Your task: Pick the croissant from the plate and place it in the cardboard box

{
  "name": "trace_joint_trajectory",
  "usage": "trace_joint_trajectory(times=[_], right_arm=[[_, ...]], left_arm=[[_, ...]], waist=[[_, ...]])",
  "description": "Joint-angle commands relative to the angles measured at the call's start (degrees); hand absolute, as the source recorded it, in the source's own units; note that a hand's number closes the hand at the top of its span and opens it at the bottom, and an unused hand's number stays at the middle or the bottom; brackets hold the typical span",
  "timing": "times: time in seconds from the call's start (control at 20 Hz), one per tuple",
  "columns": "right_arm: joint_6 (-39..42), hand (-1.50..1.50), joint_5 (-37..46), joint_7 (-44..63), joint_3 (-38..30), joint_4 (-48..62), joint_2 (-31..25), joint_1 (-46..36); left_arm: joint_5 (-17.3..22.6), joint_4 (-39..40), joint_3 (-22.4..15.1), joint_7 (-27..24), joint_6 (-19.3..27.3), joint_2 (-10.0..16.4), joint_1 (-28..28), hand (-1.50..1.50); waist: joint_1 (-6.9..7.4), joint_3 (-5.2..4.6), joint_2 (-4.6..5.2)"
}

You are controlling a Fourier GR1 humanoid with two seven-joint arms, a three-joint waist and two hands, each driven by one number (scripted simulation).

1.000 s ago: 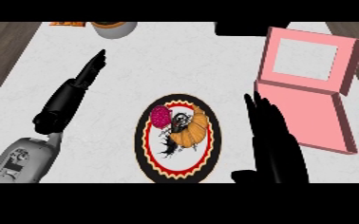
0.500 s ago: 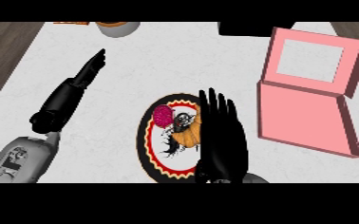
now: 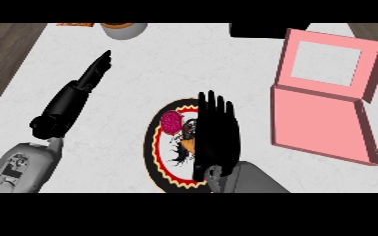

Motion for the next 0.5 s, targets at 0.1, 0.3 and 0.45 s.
trace_joint_trajectory(times=[0.1,0.3,0.45], right_arm=[[0.8,-1.5,-0.1,14.8,1.9,7.6,1.6,-3.9],[0.3,-1.5,-1.4,14.8,0.9,9.7,1.6,-6.9],[-0.2,-1.5,-1.6,14.8,1.9,12.6,1.6,-7.4]], left_arm=[[-0.7,-0.6,0.1,-0.6,0.6,-0.8,1.7,0.0],[-2.2,1.1,-0.5,-1.3,0.5,-1.3,1.3,0.0],[-1.3,0.8,1.1,0.0,0.0,-0.8,0.0,0.0]], waist=[[-0.14,0.05,-0.08],[-0.68,0.06,-0.01],[-0.57,0.06,-0.06]])
